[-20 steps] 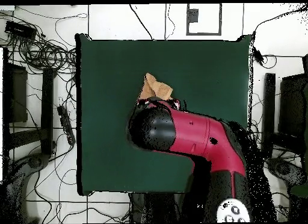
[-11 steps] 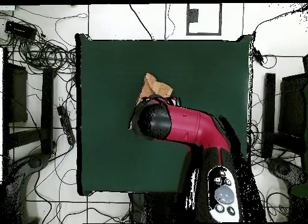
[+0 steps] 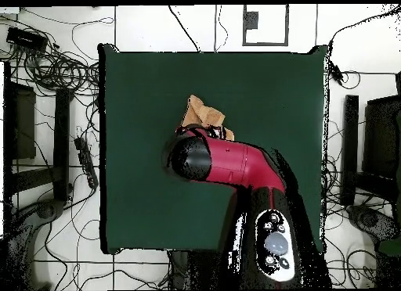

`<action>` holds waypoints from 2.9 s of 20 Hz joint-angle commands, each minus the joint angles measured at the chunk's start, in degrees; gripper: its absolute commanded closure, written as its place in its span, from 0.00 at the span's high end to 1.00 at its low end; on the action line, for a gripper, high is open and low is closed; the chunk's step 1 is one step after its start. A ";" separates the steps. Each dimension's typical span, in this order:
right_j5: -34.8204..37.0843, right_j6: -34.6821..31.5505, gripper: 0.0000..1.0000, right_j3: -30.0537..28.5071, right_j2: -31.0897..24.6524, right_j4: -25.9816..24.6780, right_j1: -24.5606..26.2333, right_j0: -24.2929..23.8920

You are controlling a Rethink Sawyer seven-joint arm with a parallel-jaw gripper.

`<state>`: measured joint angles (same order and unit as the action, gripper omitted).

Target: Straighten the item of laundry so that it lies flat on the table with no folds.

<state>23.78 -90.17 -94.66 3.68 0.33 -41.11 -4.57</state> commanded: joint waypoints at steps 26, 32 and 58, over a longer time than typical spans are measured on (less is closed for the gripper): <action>-14.37 -48.01 1.00 -5.94 10.48 34.22 8.20 22.19; -22.18 -51.72 1.00 -6.96 9.73 37.43 13.30 23.49; -8.59 -53.52 1.00 -6.86 24.81 38.41 16.45 31.17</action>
<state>5.00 -129.93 -98.48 26.92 36.55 -24.87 25.92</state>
